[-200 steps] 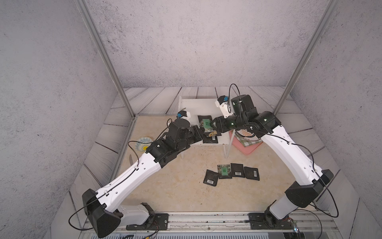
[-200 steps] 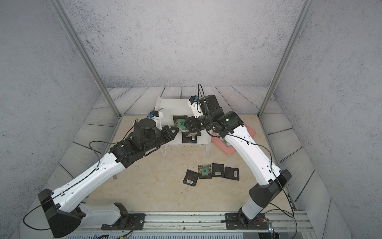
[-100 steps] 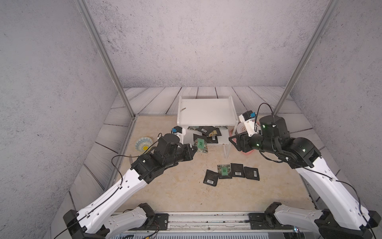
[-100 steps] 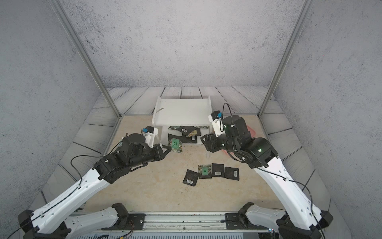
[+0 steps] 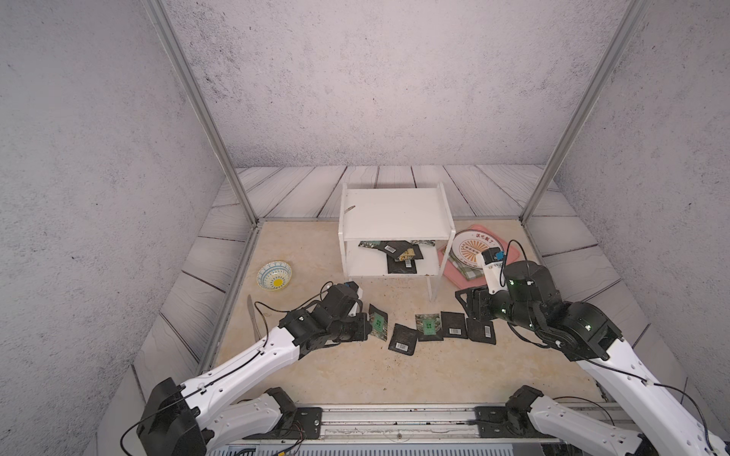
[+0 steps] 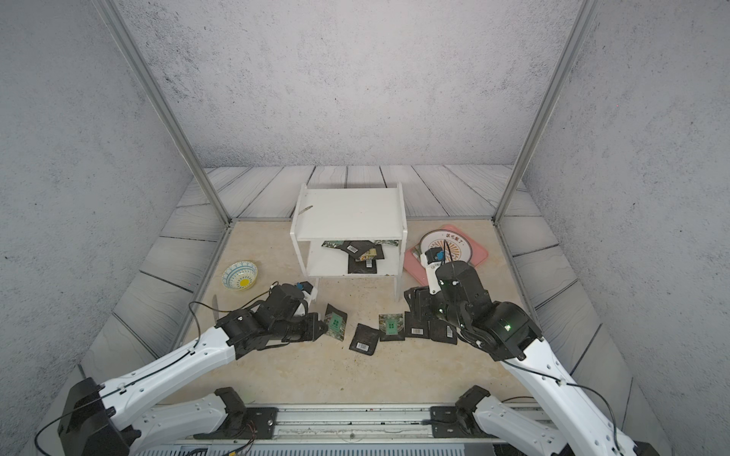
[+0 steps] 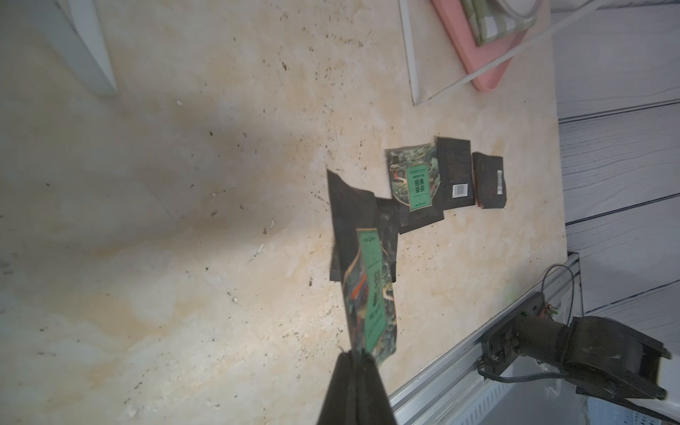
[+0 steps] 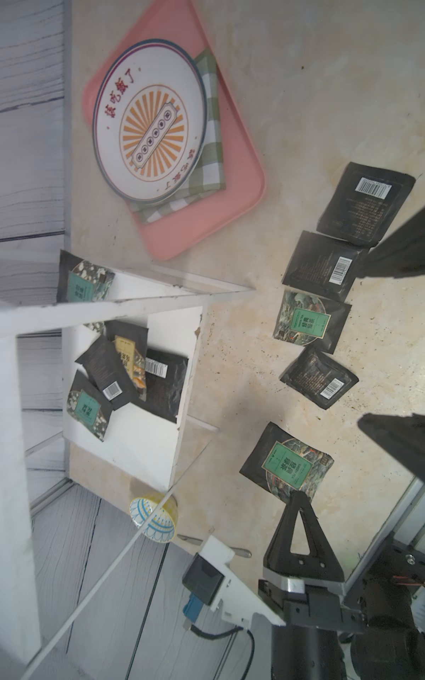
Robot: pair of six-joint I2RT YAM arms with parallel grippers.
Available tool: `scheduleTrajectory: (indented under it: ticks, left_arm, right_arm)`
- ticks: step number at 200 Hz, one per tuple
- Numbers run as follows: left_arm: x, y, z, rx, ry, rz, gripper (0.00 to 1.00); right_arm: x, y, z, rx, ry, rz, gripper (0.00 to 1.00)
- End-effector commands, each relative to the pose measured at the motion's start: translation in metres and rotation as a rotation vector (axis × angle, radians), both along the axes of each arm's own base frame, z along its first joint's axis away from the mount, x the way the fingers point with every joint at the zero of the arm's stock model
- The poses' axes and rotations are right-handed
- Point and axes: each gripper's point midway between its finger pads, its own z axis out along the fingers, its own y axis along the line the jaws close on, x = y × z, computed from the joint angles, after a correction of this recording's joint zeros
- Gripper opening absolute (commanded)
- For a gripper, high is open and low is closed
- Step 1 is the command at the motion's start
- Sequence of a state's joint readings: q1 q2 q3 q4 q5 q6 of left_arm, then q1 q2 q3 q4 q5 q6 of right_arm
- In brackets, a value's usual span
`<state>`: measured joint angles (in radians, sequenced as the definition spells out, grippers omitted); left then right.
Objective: Remove the tea bags from the shelf
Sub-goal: Place the tea bag at the center of the board.
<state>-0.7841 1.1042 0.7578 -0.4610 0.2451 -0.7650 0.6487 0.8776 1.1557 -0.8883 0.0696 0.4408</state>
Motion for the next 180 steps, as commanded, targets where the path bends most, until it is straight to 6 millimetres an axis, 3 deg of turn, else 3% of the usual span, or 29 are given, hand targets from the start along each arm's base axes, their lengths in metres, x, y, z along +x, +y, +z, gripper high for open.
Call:
scheduleTrajectory:
  ticks: [1, 46, 111, 180]
  left_arm:
    - [-0.005, -0.008, -0.021, 0.002, 0.027, -0.056, 0.0]
    - [0.0, -0.014, -0.054, 0.034, 0.088, -0.039, 0.0]
    - [0.008, -0.013, -0.07, 0.075, 0.1, -0.018, 0.01]
    - [0.009, -0.004, -0.076, 0.118, 0.108, 0.003, 0.14]
  right_arm:
    - [0.003, -0.014, -0.006, 0.008, -0.014, -0.09, 0.62]
    - [0.003, -0.022, -0.036, 0.004, 0.021, -0.158, 0.62]
    - [0.003, -0.029, -0.049, -0.011, 0.04, -0.197, 0.62]
    - [0.004, -0.028, -0.053, 0.013, 0.055, -0.213, 0.62]
